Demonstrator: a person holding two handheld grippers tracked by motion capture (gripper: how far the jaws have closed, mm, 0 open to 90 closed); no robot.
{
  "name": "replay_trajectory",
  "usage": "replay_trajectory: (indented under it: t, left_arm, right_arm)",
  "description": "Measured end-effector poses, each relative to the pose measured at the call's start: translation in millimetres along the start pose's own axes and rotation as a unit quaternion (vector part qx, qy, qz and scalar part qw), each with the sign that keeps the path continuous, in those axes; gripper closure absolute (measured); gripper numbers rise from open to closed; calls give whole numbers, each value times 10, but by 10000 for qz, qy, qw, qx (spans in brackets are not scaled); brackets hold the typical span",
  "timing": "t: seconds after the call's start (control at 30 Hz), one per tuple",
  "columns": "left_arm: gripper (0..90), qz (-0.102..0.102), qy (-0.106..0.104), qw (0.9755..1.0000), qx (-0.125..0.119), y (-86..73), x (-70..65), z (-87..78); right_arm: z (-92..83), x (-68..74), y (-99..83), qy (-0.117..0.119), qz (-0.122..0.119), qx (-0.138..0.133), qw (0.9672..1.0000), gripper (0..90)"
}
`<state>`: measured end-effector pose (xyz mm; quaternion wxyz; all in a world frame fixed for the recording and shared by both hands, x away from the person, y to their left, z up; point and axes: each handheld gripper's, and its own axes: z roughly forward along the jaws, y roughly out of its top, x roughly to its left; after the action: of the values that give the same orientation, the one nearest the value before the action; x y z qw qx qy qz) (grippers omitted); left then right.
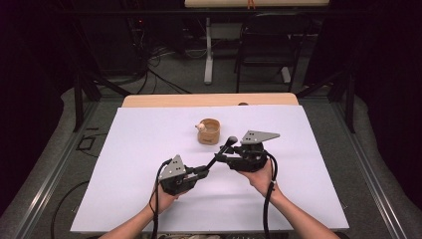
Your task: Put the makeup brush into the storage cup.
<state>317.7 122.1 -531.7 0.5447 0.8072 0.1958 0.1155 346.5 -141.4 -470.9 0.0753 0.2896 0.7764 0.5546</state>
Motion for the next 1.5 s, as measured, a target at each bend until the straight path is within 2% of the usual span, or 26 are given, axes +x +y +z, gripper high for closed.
replay_trajectory:
  t: [0.2,0.37,0.47,0.6,0.67,0.83,0.9,0.97,1.03,1.2,1.27,1.37,1.5]
  left_arm:
    - [792,49,21,9999,103,-6,-9,23]
    - [791,85,-12,9998,192,-11,-36,77]
    - [788,86,-26,9996,263,-10,-51,128]
    - [763,139,42,9992,368,-6,-65,157]
    - [700,98,66,9991,410,-10,-54,164]
    - [441,-28,200,9988,447,2,-36,150]
    - [347,-82,99,9991,395,7,-14,129]
    - [247,-67,160,9993,332,17,-4,108]
    - [178,-146,197,9993,295,27,14,84]
    - [118,-256,314,9988,292,45,67,18]
    - [68,-291,420,9982,318,66,83,-24]
    - [35,-360,433,9979,311,80,96,-101]
    - [2,-336,491,9977,321,76,127,-204]
  right_arm:
    - [6,-13,-20,136,208,-96,9996,662]
    - [0,6,-16,378,317,-205,9986,740]
    - [4,10,-17,490,316,-205,9981,766]
    - [8,30,-13,500,247,-167,9983,773]
    - [0,42,-4,492,174,-146,9985,774]
    - [-29,57,23,344,-15,-108,9993,774]
    - [-37,53,28,285,-77,-75,9995,774]
    - [-46,51,29,212,-140,-55,9997,774]
    - [-56,51,34,160,-213,-9,9996,774]
    - [-70,56,46,68,-322,37,9995,774]
    - [-74,59,48,23,-346,60,9994,774]
    - [-80,61,55,-38,-419,141,9990,774]
    - [-83,47,52,-77,-440,181,9988,774]
